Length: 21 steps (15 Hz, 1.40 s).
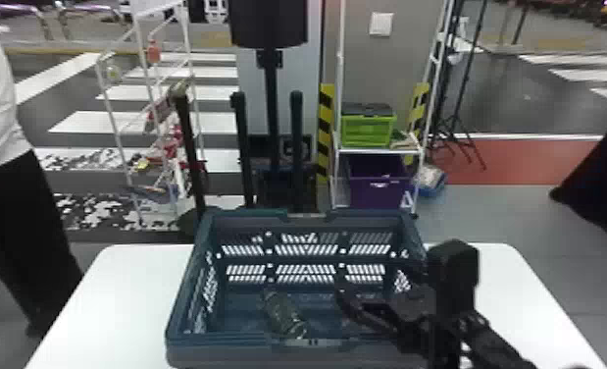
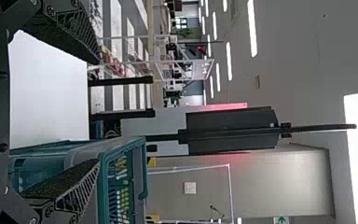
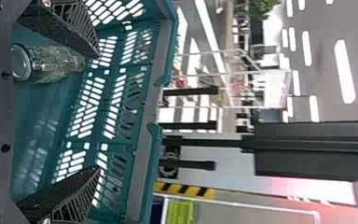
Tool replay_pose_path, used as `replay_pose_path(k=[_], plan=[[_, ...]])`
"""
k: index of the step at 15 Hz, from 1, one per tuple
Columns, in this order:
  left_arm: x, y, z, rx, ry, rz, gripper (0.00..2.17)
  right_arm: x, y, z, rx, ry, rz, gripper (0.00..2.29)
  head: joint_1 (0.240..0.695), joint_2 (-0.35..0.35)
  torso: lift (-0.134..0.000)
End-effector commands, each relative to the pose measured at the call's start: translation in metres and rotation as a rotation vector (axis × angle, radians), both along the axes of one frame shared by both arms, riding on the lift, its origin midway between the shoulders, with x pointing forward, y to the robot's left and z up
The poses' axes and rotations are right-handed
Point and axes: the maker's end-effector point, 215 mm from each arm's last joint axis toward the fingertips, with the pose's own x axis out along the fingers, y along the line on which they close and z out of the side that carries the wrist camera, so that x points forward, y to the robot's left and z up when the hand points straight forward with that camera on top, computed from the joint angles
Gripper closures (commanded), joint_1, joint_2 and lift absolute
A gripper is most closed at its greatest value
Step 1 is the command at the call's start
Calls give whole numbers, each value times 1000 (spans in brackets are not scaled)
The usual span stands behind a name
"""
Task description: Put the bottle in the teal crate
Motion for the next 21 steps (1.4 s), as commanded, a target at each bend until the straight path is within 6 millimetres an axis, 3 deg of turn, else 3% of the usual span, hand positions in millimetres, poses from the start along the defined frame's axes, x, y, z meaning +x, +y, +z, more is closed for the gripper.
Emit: replay_pose_path(k=[1, 5, 10, 15, 21], plan=[[-3, -1, 4, 1, -12, -3, 144, -34, -21, 17, 43, -100, -40, 39, 499, 0, 0], [-4, -5, 6, 0, -19, -11, 144, -97, -57, 30, 72, -242, -118, 39, 499, 0, 0], [-2, -9, 9, -4, -26, -15, 144, -147, -84, 4, 92, -203, -201, 39, 499, 0, 0], [-2, -8, 8, -5, -26, -12, 144, -178, -95, 2, 110, -217, -246, 39, 499, 0, 0], [1, -8, 8, -9, -29, -9, 144, -181, -100, -1, 110, -217, -256, 43, 499, 0, 0]])
